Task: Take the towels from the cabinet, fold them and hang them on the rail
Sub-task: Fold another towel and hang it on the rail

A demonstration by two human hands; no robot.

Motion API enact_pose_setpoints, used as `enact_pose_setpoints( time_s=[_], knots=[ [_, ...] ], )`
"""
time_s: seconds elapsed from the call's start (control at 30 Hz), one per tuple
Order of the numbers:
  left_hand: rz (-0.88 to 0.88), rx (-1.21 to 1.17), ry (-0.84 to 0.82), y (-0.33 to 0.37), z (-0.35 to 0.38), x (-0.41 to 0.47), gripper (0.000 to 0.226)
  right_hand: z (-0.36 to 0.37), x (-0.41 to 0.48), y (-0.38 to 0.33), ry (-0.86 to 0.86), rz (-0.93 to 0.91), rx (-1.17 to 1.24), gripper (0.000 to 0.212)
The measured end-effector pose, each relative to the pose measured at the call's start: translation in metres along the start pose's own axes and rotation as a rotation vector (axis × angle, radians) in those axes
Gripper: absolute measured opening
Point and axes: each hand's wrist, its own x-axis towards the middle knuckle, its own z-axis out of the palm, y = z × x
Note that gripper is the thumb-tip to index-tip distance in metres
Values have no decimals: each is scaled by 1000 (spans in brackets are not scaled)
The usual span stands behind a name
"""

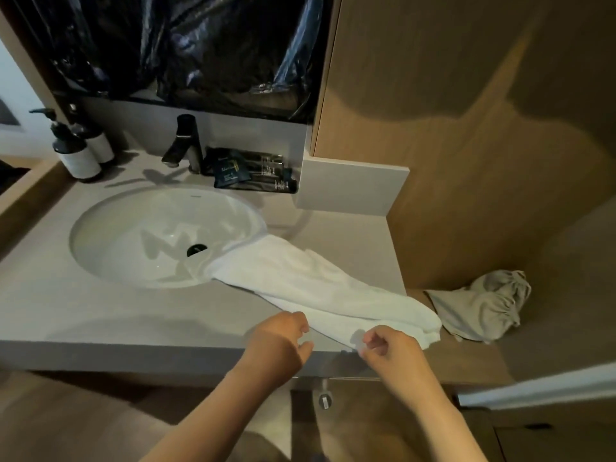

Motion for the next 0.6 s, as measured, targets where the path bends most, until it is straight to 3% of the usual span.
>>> enact_pose_setpoints(
  time_s=[0.13,0.3,0.37,0.5,0.6],
  knots=[
    [-21,-163,56,-7,17,-11,12,4,4,19,-21,32,10,14],
    [-6,-176,70,-14,26,-6,3,5,15,41,-6,11,14,21],
    [1,-170,87,-14,28,-1,11,6,22,47,24,-8,19,21],
    [25,-157,168,-8,34,12,35,15,36,56,61,-115,-158,55],
    [77,-122,194,-4,41,24,50,24,42,64,137,-206,-255,50]
  ],
)
